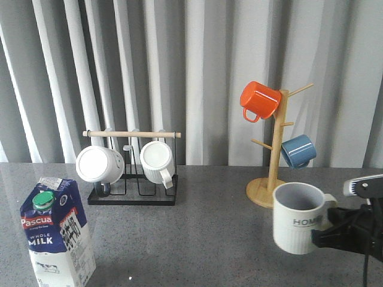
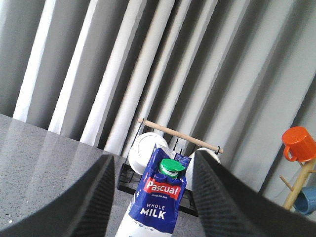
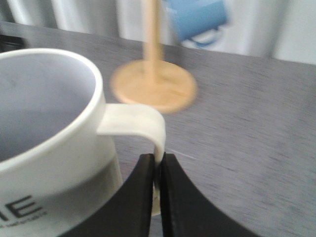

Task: Place milk next to cup
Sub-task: 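Slide the white mug with the right gripper toward the table center, then open the right gripper and withdraw it from the mug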

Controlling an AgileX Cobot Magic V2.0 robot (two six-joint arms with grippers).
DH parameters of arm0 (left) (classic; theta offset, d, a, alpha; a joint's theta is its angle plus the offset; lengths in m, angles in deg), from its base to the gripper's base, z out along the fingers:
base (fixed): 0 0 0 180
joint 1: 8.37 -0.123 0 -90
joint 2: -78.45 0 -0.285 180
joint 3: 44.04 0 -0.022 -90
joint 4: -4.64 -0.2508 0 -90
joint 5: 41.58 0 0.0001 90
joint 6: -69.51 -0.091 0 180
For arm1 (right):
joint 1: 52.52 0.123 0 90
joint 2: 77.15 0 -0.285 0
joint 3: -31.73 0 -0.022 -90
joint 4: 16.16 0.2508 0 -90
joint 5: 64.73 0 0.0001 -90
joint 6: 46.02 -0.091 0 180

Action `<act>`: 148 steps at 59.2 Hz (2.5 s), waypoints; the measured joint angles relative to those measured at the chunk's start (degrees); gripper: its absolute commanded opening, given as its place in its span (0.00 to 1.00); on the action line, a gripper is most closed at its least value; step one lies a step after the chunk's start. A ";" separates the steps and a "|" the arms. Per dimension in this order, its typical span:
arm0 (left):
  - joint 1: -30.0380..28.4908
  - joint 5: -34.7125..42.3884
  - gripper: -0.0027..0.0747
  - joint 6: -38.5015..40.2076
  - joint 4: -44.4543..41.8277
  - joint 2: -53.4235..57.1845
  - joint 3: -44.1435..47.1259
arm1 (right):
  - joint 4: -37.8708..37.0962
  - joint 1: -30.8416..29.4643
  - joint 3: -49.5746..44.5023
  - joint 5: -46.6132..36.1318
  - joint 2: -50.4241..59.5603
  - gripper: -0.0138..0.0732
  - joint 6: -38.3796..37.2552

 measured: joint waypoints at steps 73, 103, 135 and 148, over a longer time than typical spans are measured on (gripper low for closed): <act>0.00 -0.05 0.50 0.00 0.00 0.00 0.00 | -7.70 16.52 1.41 6.64 -8.72 0.34 -11.00; 0.00 -0.42 0.50 0.00 0.00 0.00 0.00 | -7.75 17.56 1.41 13.96 -5.75 0.57 -11.36; 0.00 -0.43 0.50 0.00 0.00 0.00 0.00 | -3.03 28.86 1.41 42.25 23.93 0.39 -2.94; 0.00 -0.43 0.50 0.00 0.00 0.00 0.00 | 10.93 34.87 0.47 54.53 38.15 0.15 10.96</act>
